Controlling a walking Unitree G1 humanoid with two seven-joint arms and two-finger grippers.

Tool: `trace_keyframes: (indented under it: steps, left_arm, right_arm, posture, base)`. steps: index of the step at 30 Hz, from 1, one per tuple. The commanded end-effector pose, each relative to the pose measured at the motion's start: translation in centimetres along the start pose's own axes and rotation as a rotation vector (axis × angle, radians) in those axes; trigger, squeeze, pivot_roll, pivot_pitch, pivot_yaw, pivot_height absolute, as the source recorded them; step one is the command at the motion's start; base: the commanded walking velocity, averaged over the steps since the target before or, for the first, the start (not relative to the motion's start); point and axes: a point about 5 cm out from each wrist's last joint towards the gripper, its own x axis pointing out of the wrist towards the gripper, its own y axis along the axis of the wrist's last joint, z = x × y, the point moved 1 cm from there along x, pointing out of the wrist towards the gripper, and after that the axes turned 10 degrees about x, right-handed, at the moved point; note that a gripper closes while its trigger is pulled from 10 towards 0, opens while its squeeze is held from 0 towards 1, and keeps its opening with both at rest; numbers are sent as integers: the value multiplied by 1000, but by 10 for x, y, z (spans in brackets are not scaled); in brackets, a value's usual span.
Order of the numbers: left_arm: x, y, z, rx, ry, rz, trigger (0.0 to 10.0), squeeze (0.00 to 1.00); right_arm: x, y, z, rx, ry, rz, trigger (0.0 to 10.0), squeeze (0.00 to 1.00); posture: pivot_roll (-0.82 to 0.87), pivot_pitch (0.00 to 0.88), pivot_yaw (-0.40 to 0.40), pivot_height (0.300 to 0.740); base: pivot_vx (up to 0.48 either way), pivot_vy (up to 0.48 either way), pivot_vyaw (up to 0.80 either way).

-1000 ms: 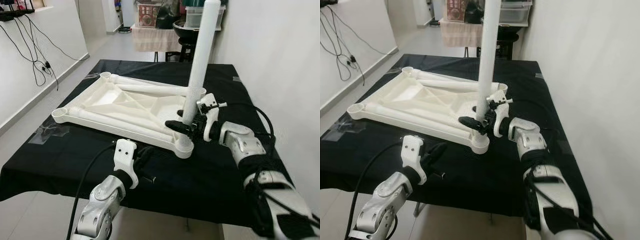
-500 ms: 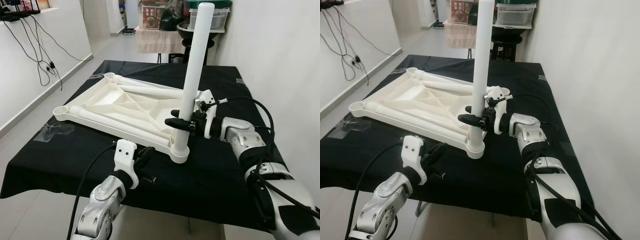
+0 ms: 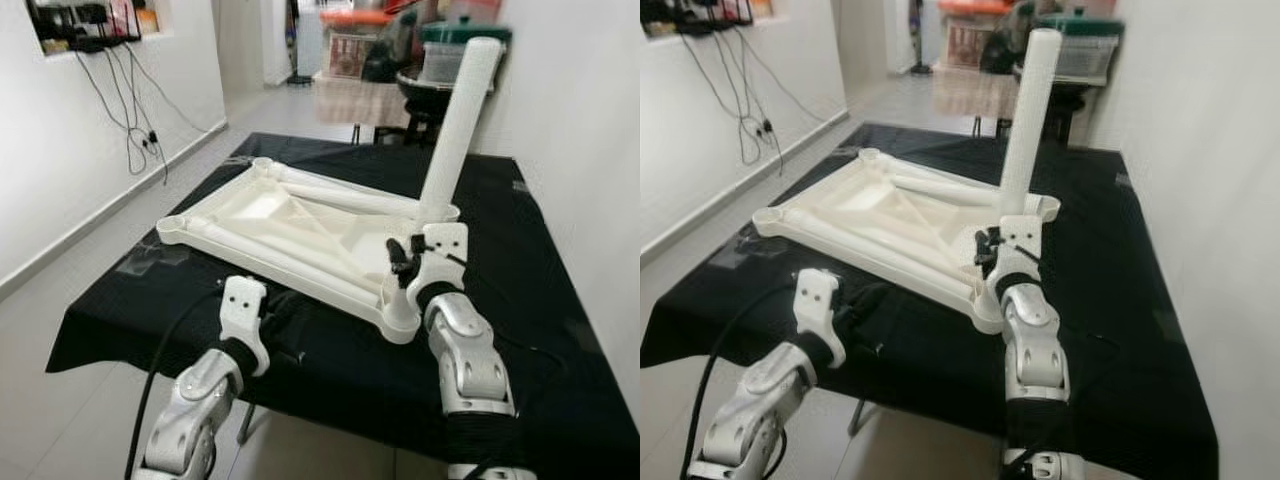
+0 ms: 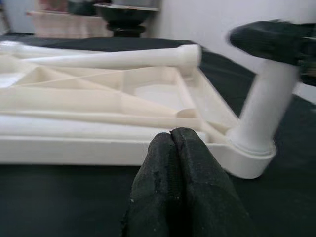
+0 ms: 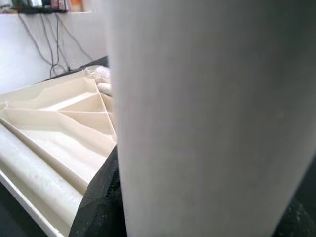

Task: Building children table

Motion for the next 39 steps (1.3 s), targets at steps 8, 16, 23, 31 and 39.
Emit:
trace_keyframes:
  steps: [8,16,23,31,39]
  left_arm:
    - [2,-4,2,-3,-8,-16,10000,0]
    - [4,-4,3,-9,-5,-11,10000,0]
    - [5,-4,5,-11,-6,-10,10000,0]
    - [5,-5,6,-15,-6,-11,10000,0]
    - [4,-4,7,-26,-7,-9,10000,0]
  right_arm:
    - [4,-19,-11,14,181,-136,10000,1000]
    - [10,1,5,-68,660,-181,10000,0]
    - [21,20,10,-96,789,-233,10000,0]
    - [21,28,1,-64,920,-269,0,0]
    - [10,15,17,-59,934,-234,0,0]
  posture:
    - [-2,6,-36,740]
    - [-3,0,-47,740]
    - [3,0,-53,740]
    - [6,0,-57,740]
    - [-17,8,-50,740]
  base:
    - [0,0,0]
    - [0,0,0]
    - [0,0,0]
    - [0,0,0]
    - [0,0,0]
